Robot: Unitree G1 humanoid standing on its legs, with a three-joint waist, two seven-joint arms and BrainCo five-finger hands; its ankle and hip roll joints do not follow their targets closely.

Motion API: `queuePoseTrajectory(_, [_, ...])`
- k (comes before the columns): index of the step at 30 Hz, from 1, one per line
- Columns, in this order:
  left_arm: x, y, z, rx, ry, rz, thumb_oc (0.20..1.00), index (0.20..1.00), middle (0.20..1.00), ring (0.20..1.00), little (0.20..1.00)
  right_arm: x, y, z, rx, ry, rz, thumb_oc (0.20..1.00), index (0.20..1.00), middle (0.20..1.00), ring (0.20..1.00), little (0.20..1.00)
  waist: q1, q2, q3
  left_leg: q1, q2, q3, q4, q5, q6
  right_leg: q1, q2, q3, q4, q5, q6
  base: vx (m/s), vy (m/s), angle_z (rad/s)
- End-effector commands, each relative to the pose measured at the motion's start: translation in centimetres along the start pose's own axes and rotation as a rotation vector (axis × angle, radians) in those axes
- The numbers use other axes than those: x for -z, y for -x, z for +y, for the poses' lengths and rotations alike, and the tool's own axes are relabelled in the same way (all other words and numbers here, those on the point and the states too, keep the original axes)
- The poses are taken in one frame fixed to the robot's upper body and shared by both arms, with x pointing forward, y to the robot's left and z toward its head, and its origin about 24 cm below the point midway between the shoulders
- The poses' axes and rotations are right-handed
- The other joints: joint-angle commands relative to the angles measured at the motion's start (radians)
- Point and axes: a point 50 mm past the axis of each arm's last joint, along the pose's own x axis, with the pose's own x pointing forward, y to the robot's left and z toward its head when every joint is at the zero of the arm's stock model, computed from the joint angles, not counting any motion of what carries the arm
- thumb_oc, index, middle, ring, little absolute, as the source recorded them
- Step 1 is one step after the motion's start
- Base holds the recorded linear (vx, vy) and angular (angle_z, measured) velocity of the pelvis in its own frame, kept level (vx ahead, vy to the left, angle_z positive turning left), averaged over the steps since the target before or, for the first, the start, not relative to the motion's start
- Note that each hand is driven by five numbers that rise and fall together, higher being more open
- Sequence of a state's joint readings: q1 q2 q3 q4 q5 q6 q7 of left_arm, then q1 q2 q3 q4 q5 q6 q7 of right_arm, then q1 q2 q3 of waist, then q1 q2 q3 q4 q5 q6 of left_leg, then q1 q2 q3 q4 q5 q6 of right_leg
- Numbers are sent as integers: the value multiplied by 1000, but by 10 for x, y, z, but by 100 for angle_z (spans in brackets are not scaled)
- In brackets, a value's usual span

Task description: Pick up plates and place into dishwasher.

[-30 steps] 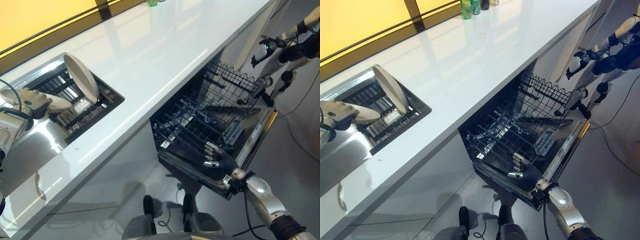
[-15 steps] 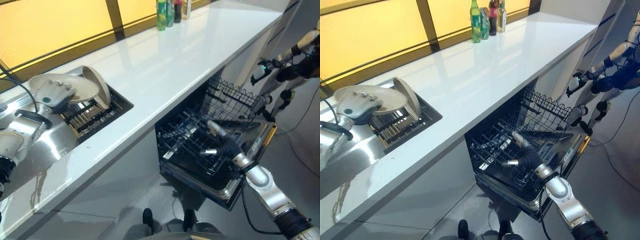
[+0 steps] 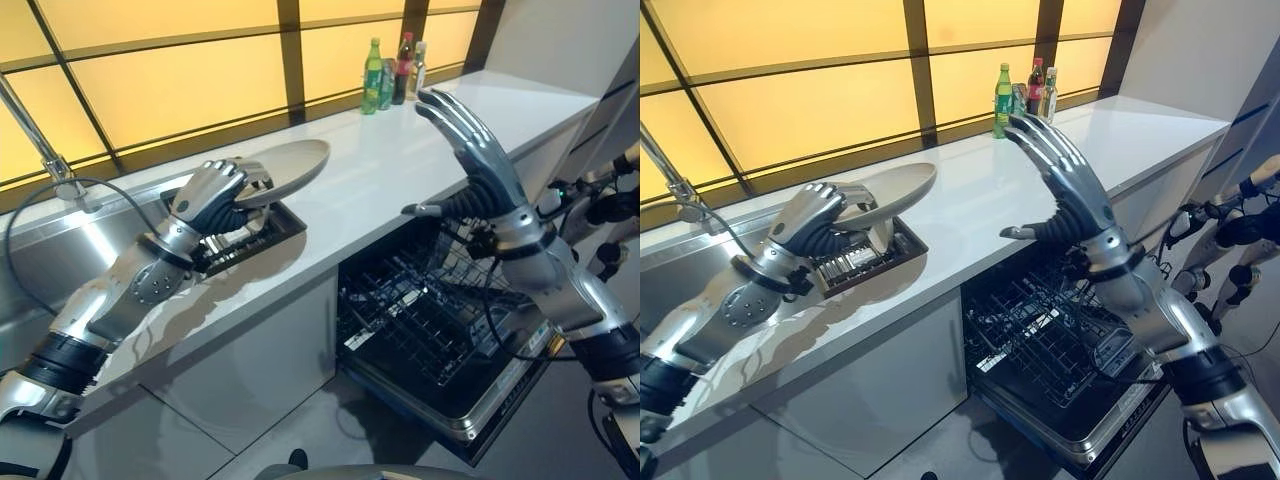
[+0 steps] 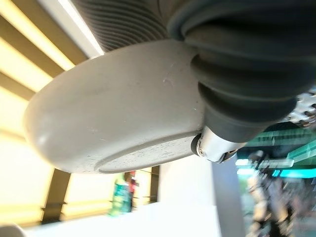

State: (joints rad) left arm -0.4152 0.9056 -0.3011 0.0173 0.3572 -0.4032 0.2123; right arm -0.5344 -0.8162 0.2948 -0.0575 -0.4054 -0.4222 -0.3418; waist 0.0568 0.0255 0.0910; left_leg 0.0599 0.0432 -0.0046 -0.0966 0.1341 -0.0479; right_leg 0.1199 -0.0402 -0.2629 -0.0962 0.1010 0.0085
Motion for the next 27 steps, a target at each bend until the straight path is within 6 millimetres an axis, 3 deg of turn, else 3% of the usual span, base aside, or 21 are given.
queuePoseTrajectory(1, [-20, -32, 36, -111, 97, -149, 200, 200, 200, 200, 200, 2, -23, -16, -17, 136, -56, 1000, 1000, 1000, 1000, 1000, 29, -25, 6, 59, -92, -1, 17, -186, 29, 32, -45, -5, 32, -126, 96, 0, 0, 0])
queuePoseTrajectory(7, [-43, -49, 33, -43, 272, -276, 200, 200, 200, 200, 200, 10, -41, -10, -99, 198, -61, 1000, 1000, 1000, 1000, 1000, 41, -35, -8, 66, -94, -11, 18, -186, 30, 42, -43, -10, 30, -128, 91, 20, -21, 5])
queuePoseTrajectory(16, [-62, -61, 35, -7, 325, -389, 200, 200, 200, 200, 200, 14, -54, 9, -253, 188, -62, 1000, 1000, 1000, 1000, 1000, 55, -41, -20, 71, -99, -22, 17, -185, 34, 52, -45, -14, 25, -128, 87, 19, -4, 4])
queuePoseTrajectory(23, [-74, -66, 31, 25, 327, -449, 200, 200, 200, 200, 200, 15, -60, 26, -378, 86, -25, 1000, 1000, 1000, 1000, 1000, 62, -43, -26, 74, -102, -29, 14, -183, 35, 56, -45, -14, 22, -127, 85, 13, 5, 1])
queuePoseTrajectory(24, [-74, -67, 32, 24, 329, -450, 200, 200, 200, 200, 200, 15, -60, 27, -395, 70, -19, 570, 570, 570, 570, 570, 62, -44, -26, 74, -103, -29, 14, -183, 36, 57, -45, -14, 22, -127, 85, 0, 0, 0])
queuePoseTrajectory(25, [-74, -67, 32, 22, 327, -450, 200, 200, 200, 200, 200, 15, -59, 27, -410, 53, -13, 200, 200, 200, 200, 200, 62, -44, -27, 74, -102, -29, 14, -183, 35, 57, -45, -14, 22, -127, 85, 0, 0, 0])
queuePoseTrajectory(27, [-75, -66, 34, 15, 327, -455, 200, 200, 200, 200, 200, 17, -59, 28, -431, -11, 19, 200, 200, 200, 200, 200, 63, -45, -28, 75, -102, -29, 13, -182, 35, 57, -45, -13, 22, -127, 84, 0, 0, 0])
